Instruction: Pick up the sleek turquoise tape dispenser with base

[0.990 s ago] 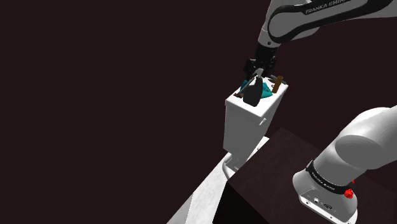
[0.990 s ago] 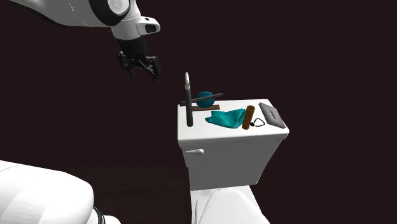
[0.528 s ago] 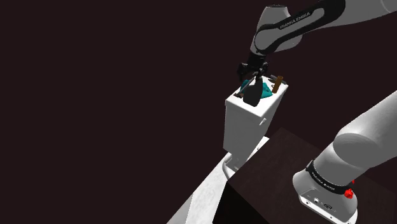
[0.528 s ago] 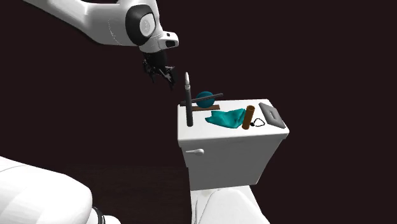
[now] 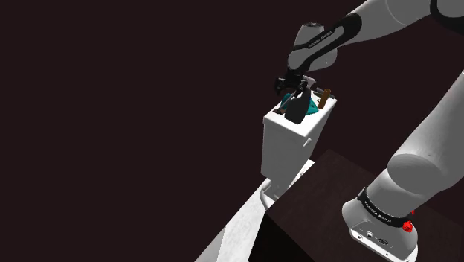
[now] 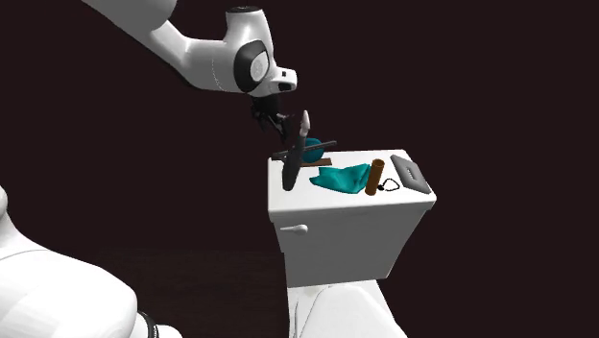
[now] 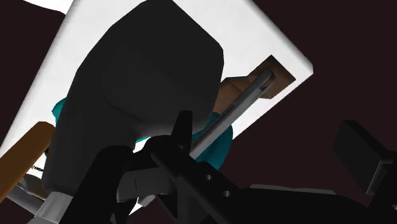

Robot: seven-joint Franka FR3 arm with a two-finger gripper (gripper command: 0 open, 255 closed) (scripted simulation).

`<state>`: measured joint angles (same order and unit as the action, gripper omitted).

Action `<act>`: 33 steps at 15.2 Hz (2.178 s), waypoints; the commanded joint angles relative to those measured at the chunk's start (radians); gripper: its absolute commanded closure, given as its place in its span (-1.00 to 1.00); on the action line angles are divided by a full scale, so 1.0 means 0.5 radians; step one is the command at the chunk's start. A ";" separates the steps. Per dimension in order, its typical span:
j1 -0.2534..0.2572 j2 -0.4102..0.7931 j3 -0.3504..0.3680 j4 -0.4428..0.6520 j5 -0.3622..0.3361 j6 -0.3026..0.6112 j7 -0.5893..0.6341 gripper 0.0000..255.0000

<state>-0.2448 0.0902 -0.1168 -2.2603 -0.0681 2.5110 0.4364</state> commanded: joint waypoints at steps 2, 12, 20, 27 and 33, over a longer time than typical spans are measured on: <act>-0.034 0.220 -0.038 0.142 0.021 0.110 0.090 -1.00; -0.076 0.552 -0.062 0.263 0.073 0.346 0.161 -1.00; -0.078 0.562 -0.060 0.266 0.075 0.353 0.160 1.00; -0.072 0.501 -0.066 0.267 0.066 0.292 0.163 1.00; -0.063 0.383 -0.076 0.286 0.050 0.155 0.166 1.00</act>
<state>-0.2764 0.2912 -0.1540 -2.1193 -0.0420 2.6003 0.5199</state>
